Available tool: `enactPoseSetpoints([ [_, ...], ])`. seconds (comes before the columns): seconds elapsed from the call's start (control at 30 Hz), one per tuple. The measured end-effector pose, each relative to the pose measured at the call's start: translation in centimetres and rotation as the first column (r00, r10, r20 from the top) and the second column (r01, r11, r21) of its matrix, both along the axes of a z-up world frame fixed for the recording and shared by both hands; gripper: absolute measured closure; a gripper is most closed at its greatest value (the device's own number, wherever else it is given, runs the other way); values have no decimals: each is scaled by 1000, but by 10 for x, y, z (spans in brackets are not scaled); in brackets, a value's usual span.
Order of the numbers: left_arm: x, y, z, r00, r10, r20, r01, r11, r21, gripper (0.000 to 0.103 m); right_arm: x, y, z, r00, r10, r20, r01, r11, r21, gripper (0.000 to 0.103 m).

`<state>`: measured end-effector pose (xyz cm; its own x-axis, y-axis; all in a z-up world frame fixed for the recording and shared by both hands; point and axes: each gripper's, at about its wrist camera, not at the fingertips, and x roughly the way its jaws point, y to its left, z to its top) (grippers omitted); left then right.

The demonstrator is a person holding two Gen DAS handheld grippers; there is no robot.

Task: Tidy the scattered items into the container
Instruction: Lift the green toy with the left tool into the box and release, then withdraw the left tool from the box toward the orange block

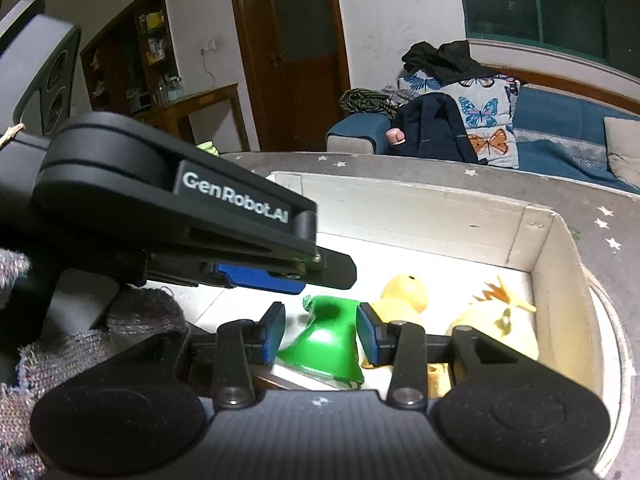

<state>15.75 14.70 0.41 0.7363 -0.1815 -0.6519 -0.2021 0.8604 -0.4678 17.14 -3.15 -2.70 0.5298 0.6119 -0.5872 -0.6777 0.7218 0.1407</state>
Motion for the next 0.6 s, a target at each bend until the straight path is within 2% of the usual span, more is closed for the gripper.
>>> enactPoseSetpoints([
  [0.33, -38, -4, 17, 998, 6, 65, -8, 1000, 22, 68, -34, -40, 21, 998, -31, 52, 27, 998, 65, 63],
  [0.6, -75, -19, 21, 995, 2, 98, -7, 999, 51, 68, -72, -65, 17, 999, -30, 42, 27, 997, 72, 63],
])
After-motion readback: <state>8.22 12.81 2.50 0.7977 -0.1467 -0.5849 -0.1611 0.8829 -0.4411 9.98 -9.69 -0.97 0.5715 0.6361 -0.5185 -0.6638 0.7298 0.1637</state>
